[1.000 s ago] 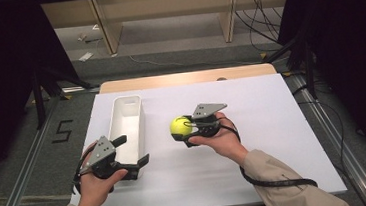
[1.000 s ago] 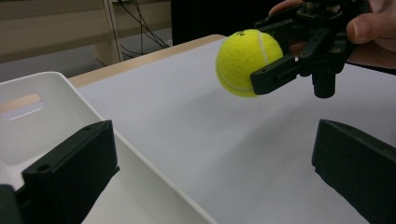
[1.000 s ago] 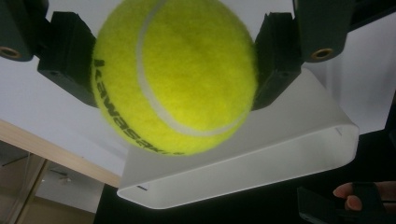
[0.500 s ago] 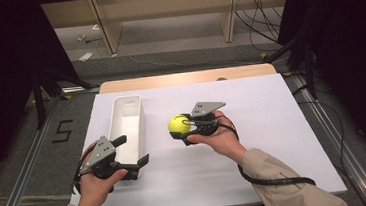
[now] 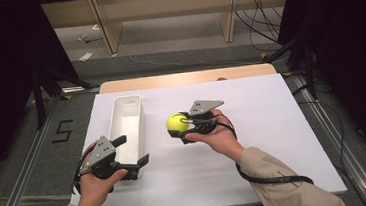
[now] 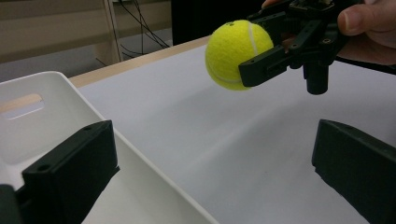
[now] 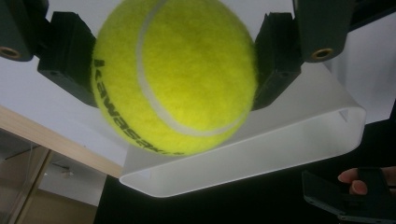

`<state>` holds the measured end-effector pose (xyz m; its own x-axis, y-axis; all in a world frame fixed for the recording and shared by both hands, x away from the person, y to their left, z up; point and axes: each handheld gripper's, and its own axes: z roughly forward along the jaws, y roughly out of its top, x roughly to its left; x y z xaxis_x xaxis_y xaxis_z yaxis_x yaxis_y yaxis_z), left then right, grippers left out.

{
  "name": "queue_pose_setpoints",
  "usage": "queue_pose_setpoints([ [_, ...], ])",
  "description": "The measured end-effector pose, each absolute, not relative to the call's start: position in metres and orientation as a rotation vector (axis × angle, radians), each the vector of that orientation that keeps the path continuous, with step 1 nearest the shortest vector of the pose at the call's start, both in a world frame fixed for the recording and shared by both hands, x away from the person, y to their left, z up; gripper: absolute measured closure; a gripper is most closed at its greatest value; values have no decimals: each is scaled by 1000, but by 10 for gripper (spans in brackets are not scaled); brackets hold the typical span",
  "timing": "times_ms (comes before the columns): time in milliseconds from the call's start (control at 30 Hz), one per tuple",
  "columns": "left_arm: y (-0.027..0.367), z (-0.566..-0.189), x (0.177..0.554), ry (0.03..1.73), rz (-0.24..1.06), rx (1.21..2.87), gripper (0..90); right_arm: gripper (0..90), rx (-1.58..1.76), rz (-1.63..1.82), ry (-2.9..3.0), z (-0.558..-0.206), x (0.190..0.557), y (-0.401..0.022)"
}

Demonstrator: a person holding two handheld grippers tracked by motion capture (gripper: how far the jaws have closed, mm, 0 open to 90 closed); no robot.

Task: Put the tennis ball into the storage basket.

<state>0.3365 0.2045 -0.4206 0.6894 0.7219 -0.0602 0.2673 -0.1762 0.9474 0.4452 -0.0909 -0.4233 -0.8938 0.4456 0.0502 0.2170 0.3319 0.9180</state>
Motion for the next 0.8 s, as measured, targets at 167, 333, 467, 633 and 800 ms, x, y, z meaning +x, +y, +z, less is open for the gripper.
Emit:
queue_pose_setpoints([
  [167, 205, -420, 336, 794, 492, 1748, 0, 268, 599, 1590, 2389, -423, 446, -90],
  [333, 205, -420, 336, 794, 493, 1748, 0, 268, 601, 1593, 2386, -422, 447, -89],
  [467, 205, -420, 336, 794, 493, 1748, 0, 268, 598, 1595, 2384, -422, 449, -87],
  [633, 205, -421, 337, 795, 491, 1749, 0, 268, 596, 1593, 2388, -422, 449, -85],
  [800, 205, -421, 337, 794, 491, 1748, 0, 268, 593, 1601, 2386, -421, 450, -82],
])
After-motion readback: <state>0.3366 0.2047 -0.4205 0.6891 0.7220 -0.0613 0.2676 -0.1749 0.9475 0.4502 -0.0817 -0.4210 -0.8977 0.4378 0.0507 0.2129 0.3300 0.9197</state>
